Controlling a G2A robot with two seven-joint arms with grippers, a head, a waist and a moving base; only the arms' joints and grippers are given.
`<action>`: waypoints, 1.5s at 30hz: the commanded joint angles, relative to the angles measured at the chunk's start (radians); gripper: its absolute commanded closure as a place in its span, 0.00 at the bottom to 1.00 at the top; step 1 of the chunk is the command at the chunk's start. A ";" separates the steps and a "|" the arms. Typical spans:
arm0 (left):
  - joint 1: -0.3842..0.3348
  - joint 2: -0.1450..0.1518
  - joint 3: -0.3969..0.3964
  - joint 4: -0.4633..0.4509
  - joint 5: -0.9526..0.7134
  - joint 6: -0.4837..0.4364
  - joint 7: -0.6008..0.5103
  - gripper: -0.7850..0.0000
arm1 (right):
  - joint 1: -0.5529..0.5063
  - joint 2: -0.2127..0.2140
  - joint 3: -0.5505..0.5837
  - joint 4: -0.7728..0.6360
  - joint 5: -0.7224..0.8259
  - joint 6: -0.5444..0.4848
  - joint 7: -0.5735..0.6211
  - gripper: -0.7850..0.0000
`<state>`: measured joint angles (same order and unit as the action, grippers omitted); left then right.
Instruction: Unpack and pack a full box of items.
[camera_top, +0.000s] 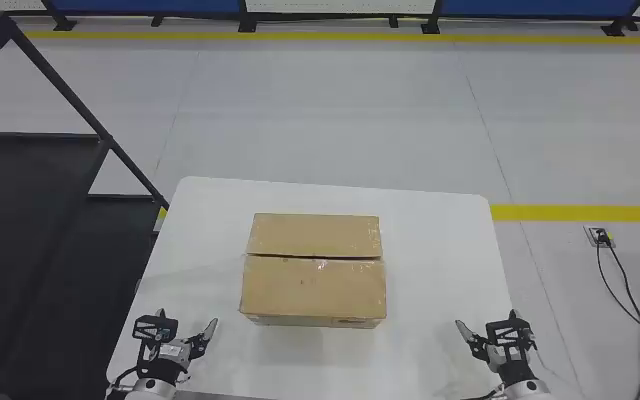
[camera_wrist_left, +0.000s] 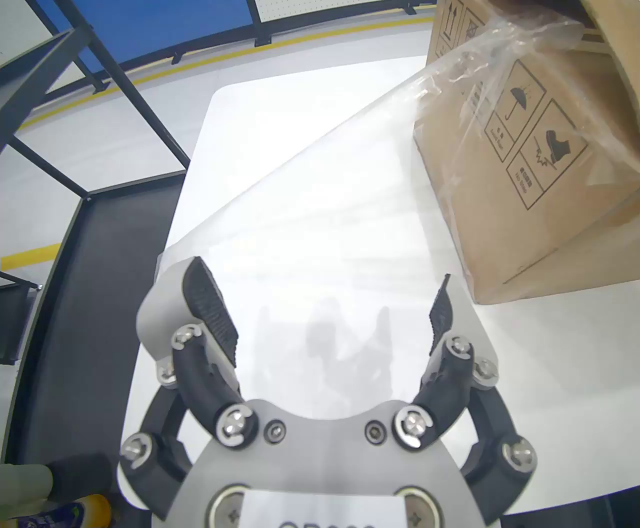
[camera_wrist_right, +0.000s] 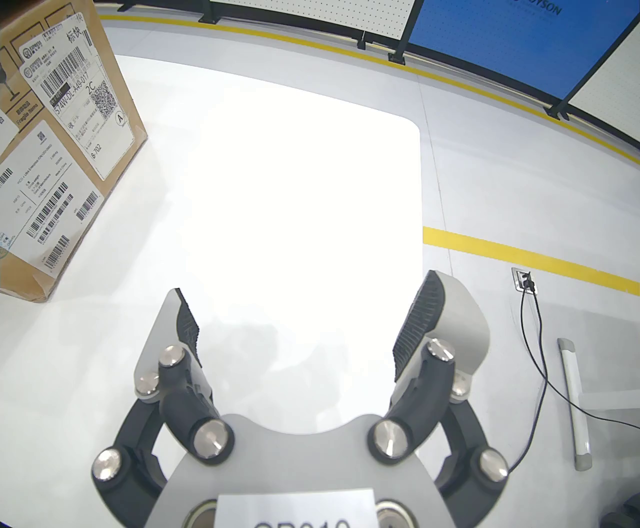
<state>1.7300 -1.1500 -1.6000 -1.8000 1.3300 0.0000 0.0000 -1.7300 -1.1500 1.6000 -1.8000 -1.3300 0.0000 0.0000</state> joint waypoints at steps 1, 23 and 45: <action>0.000 0.000 0.000 0.000 0.000 0.000 0.000 0.00 | 0.000 0.000 0.000 0.000 0.000 0.000 0.000 0.00; -0.038 0.004 -0.083 -0.039 -0.151 -0.179 0.082 0.00 | 0.036 0.004 -0.017 -0.244 0.100 -0.226 0.113 0.00; -0.104 0.010 -0.136 -0.043 -0.396 -0.337 -0.002 0.00 | 0.241 -0.007 -0.109 -0.219 0.634 -0.230 0.452 0.00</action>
<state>1.6474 -1.1395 -1.7423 -1.8462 0.9486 -0.3553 0.0167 -1.5313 -1.1541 1.5011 -2.0509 -0.7947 -0.2608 0.4267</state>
